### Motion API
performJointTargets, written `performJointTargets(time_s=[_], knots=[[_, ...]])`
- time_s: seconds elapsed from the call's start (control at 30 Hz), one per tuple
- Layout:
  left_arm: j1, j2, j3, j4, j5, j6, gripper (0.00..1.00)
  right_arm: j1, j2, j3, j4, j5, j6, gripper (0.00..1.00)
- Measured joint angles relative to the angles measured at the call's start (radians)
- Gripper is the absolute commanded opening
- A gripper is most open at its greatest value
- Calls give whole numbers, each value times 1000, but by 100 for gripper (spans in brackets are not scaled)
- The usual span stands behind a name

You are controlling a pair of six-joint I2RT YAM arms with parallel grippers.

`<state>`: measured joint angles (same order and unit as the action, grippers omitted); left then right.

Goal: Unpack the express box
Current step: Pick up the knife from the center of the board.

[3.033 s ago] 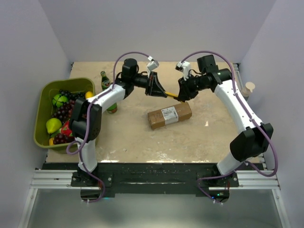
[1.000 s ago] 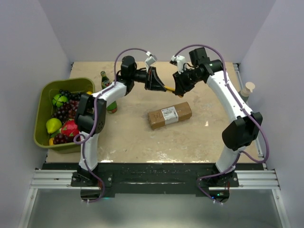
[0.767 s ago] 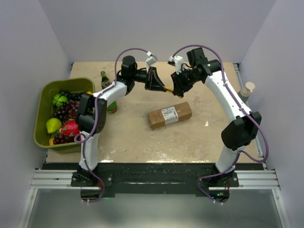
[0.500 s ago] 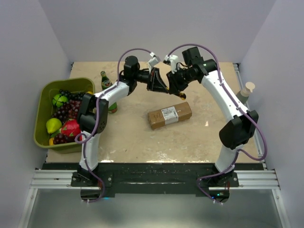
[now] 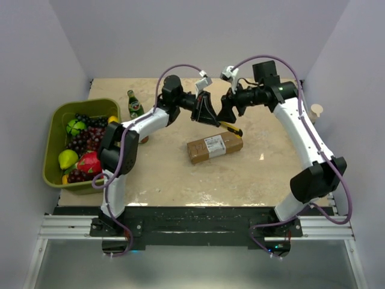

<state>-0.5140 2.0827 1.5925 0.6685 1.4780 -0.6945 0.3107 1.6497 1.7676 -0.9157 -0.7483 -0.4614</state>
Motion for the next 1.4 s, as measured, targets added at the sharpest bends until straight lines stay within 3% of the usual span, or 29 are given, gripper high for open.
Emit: performJointTargets(time_s=[0.3,0.33,0.5,0.7,0.97,1.4], knots=[[26,-77,-93,33,-6,-8,0,-9,-68,8,-153,32,-209,75],[25,-90,-97,-28,-17,28,0,-9,-72,8,-185,38,-239,75],[13,-110,33,-570,-178,500,0,-16,-109,-19,-279,51,-323,74],[12,-130,43,-808,-236,724,0,-29,-166,-80,-325,82,-393,72],[12,-150,26,-947,-235,844,0,-104,-158,-122,-319,97,-443,70],[9,-179,26,-1008,-230,916,0,-104,-113,-172,-258,103,-447,68]])
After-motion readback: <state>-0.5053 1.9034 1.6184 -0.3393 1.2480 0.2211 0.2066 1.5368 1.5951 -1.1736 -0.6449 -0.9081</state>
